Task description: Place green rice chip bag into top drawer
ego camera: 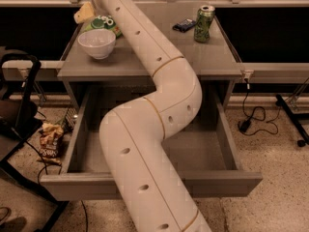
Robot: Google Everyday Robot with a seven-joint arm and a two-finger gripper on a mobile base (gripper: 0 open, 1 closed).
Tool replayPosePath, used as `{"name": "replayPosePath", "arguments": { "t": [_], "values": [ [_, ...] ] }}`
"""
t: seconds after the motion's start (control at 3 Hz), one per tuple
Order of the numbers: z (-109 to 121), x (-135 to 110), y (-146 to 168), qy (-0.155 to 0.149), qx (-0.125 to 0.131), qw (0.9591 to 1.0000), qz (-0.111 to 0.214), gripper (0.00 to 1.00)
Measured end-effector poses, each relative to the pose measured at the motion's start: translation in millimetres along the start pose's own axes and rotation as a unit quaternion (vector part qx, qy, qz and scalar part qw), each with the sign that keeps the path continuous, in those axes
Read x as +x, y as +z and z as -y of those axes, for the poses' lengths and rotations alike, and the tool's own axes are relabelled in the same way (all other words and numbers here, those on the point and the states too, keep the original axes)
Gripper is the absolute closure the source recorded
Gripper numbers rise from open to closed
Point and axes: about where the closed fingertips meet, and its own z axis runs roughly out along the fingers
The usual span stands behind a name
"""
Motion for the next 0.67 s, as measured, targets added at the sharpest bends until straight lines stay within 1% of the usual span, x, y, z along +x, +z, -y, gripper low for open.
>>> {"name": "replayPosePath", "arguments": {
  "t": [0.33,0.67],
  "values": [
    [3,16,15,0.034,0.021,0.999,-0.02,0.0],
    [7,28,25,0.052,0.038,0.9973,-0.034,0.0]
  ]
}}
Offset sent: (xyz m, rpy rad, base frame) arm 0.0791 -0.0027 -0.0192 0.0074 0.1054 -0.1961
